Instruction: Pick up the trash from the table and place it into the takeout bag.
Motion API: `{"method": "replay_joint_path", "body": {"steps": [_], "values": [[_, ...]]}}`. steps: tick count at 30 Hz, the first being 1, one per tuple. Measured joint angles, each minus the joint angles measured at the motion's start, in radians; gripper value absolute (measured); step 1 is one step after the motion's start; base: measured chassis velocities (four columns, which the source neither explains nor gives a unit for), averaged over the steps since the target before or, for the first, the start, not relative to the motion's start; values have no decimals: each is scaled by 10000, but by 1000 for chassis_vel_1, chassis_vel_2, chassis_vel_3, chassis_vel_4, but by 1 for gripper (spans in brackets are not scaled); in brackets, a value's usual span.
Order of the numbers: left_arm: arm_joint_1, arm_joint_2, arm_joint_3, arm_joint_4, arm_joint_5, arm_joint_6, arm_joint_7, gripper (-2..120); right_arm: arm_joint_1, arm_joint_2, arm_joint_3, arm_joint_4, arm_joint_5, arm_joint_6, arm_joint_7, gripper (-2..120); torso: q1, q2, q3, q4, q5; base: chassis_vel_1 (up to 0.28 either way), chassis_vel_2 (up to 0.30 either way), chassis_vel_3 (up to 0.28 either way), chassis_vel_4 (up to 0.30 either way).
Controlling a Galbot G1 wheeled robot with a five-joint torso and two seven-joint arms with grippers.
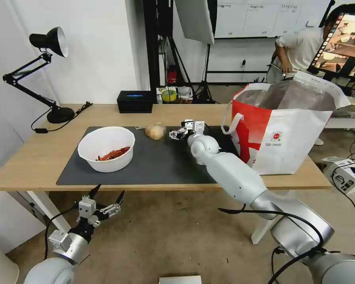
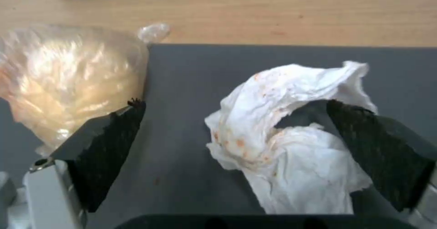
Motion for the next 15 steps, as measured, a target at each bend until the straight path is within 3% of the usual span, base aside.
{"method": "replay_joint_path", "body": {"steps": [6,15], "values": [[-15,-50,44,3,3,-4,-2,100,-25,18,8,-71,-69,-31,-17,98,-1,1,0,0,1,0,0,0,0],[33,-157,70,10,41,-47,-5,100,-222,-208,12,237,-43,-95,22,66,-1,3,0,-1,1,0,0,0,0]]}}
